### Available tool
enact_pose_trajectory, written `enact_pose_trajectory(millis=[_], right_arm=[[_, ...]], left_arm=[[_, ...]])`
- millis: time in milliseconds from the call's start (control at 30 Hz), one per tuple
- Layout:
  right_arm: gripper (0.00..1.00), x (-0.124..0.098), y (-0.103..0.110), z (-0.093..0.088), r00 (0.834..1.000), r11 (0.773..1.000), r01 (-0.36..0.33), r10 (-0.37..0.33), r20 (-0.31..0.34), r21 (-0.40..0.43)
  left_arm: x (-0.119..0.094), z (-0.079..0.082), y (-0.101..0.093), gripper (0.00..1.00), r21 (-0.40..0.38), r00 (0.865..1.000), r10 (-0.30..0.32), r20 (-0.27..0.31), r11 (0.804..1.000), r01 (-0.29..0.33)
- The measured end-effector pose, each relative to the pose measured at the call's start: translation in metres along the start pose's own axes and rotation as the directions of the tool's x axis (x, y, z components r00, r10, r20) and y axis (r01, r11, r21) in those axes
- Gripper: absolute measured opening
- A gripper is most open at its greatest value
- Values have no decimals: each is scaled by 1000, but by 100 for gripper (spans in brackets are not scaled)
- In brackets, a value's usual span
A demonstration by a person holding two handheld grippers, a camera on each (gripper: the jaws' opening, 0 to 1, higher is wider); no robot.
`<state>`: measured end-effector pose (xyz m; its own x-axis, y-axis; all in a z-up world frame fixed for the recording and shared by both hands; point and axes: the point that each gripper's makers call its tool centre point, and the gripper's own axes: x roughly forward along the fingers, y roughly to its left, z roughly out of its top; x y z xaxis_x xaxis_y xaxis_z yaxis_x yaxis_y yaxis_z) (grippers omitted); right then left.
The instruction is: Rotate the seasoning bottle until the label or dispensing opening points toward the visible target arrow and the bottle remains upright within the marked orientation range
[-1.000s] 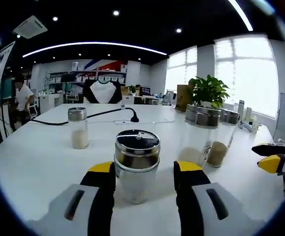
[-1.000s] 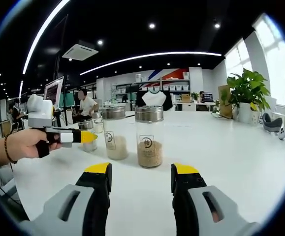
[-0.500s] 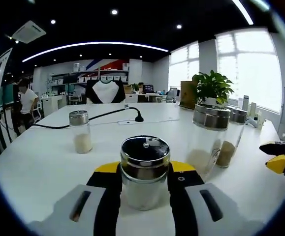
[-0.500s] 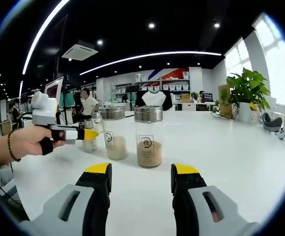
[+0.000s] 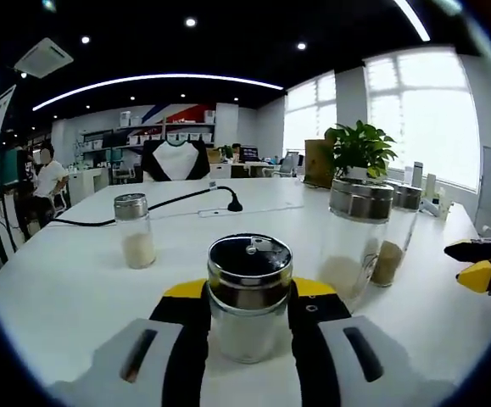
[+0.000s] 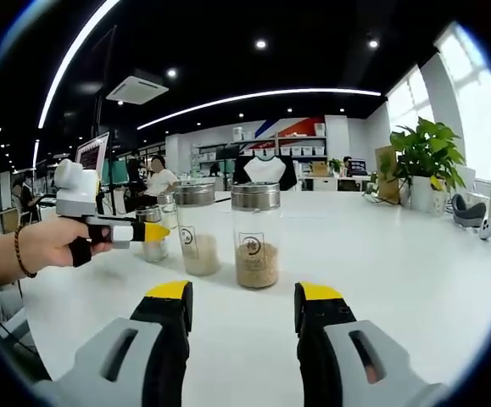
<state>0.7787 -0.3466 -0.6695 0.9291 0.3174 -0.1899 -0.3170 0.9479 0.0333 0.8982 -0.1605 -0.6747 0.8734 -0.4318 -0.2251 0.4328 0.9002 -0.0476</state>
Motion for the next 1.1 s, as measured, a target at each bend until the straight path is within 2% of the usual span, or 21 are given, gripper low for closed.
enact_pose_trajectory(millis=[300,567,667,1100], right_arm=[[48,0,0,1,1000,1000,0,0,2,-1],[48,-2,-2,1,1000,1000,3,-3,-1,4],[48,-6,-1,8,1000,1000,5,-4,16,-2],[48,-4,-3,3,1000,1000,10,-10,2,-2]], left_arm=[[0,0,-1,37,4,1000,-23,-1,1000,23],[-2,-1,-3,37,19,997,-73,-7,997,74],[-3,-2,-3,37,31,994,-111,17,993,110],[-3,-2,-5,37,60,978,-208,5,976,207]])
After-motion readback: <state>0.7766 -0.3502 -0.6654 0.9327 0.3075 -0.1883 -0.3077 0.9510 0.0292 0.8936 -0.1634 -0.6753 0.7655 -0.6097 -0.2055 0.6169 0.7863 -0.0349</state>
